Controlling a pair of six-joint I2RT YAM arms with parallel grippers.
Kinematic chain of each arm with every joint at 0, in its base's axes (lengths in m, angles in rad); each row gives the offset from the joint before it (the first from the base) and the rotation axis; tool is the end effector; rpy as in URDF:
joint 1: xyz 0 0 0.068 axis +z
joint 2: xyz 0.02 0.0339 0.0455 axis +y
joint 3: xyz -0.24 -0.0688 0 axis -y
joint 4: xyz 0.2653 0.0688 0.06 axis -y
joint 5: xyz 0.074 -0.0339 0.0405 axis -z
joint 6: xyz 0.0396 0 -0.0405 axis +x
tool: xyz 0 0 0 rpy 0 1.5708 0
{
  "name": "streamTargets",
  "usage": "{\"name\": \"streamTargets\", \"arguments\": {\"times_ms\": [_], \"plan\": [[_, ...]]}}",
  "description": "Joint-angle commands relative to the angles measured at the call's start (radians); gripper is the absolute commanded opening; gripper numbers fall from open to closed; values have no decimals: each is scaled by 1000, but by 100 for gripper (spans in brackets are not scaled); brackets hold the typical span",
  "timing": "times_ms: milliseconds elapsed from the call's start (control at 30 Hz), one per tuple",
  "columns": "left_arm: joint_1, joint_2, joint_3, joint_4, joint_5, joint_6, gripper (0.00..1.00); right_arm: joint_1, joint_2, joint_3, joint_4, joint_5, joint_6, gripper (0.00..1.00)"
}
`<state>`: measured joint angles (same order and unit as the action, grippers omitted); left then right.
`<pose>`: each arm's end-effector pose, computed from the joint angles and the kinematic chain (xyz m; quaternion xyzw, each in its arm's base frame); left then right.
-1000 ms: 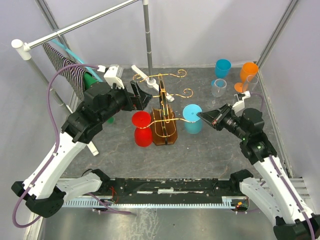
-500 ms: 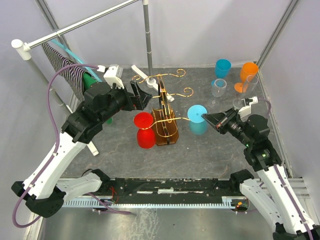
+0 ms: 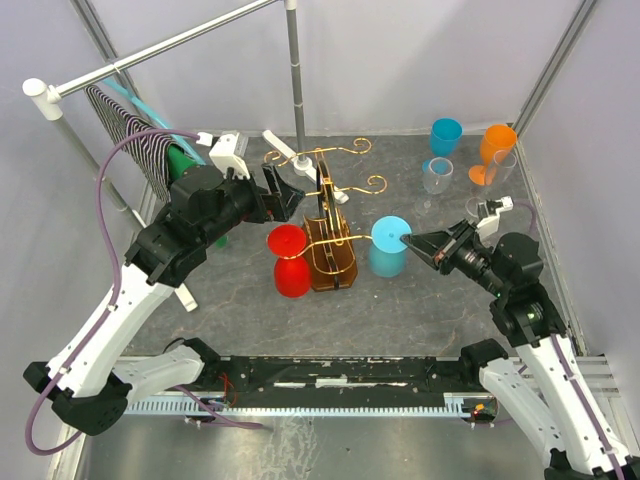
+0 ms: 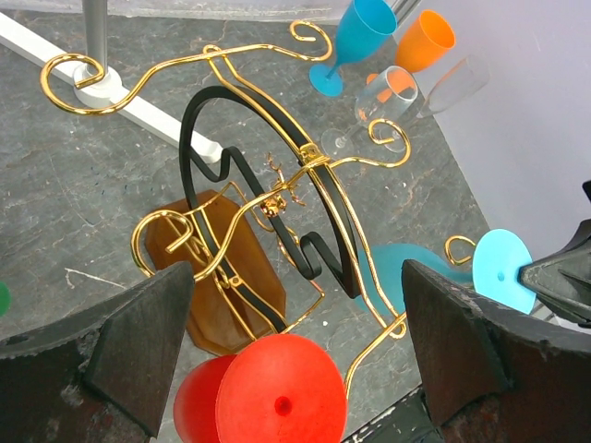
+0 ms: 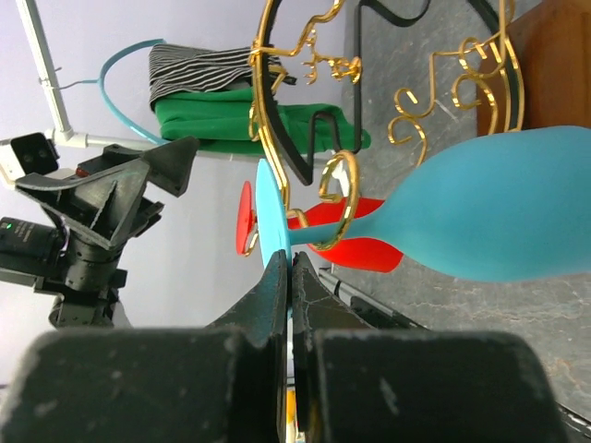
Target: Take the wine glass off the wine glass rack
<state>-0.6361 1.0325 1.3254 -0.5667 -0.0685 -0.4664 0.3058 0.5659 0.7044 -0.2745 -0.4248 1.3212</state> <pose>0.1970 -0.1421 0.4229 0.0469 0.7954 -0.2929 0.5285 0.1676 0.0700 0.3233 0.2370 0.7111 0.5761 0.3260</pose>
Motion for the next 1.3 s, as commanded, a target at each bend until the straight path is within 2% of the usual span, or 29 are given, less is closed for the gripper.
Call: {"name": "streamTargets", "arguments": {"times_ms": [0,167,400,833,1067,1267], "plan": [[2,-13,5,38,-2,7,100,4,-67,34,-93,52,-56,1],[3,-18,11,28,-6,13,100,4,-128,9,-124,146,-76,1],[3,-31,1,29,-17,19,100,3,-57,12,-44,23,-23,1],[1,-23,-15,47,-4,14,100,32,34,14,139,-53,62,1],[2,-34,-17,31,-21,24,100,34,-25,92,-72,52,-56,1],[3,-27,-22,40,-16,24,99,35,-48,69,-97,-14,-33,1]]}}
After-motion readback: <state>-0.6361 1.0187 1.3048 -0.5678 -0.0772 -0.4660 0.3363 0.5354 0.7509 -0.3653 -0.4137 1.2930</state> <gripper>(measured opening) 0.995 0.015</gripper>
